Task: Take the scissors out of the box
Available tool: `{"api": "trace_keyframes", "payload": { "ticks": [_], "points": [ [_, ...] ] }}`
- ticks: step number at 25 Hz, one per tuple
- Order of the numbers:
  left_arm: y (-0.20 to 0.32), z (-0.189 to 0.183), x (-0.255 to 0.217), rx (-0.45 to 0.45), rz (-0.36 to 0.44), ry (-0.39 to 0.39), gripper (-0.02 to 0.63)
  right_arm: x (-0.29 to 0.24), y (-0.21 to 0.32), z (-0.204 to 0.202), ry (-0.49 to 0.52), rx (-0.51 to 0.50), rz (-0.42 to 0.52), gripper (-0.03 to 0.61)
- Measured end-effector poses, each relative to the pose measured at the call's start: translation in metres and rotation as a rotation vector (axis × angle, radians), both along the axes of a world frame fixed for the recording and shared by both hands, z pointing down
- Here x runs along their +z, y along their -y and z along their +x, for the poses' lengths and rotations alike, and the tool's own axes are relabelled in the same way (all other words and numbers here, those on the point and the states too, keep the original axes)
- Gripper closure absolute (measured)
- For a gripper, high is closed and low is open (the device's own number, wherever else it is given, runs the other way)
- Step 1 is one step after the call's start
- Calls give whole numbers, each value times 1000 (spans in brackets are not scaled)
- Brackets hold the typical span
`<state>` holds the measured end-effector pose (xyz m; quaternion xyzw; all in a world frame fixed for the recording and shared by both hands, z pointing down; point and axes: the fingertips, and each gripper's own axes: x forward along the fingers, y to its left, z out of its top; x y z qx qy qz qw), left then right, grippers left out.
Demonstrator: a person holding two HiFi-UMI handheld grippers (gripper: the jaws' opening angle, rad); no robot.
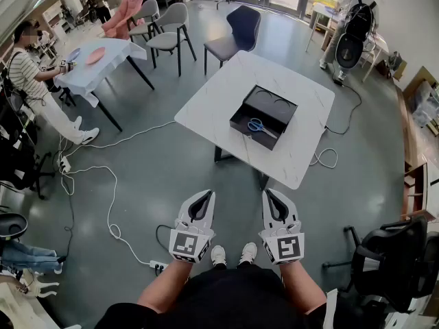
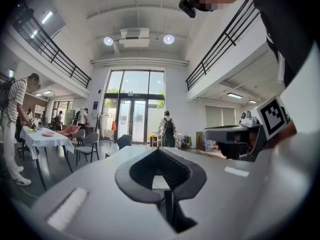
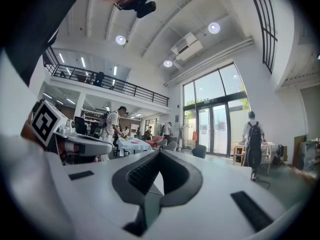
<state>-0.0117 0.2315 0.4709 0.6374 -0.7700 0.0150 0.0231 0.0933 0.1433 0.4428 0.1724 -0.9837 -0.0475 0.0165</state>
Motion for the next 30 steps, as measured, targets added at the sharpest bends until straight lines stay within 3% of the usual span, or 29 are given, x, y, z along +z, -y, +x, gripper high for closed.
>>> {"api": "trace_keyframes", "payload": {
  "ticks": [10,15,23,27,30],
  "points": [
    [-2,21,11,-3,-48,-10,604,1,-7,14,10,-15,-20,572],
    [-1,28,9,-6,-54,13,604,-9,-3,24,111,-31,-50,571],
    [2,40,1,-10,-62,39,604,-16,-7,31,128,-125,-58,571],
    [0,50,8,-49,-95,43,604,-5,-1,41,114,-168,-106,571],
    [1,59,11,-50,-119,89,604,-1,3,39,113,-189,-129,571]
  ]
}}
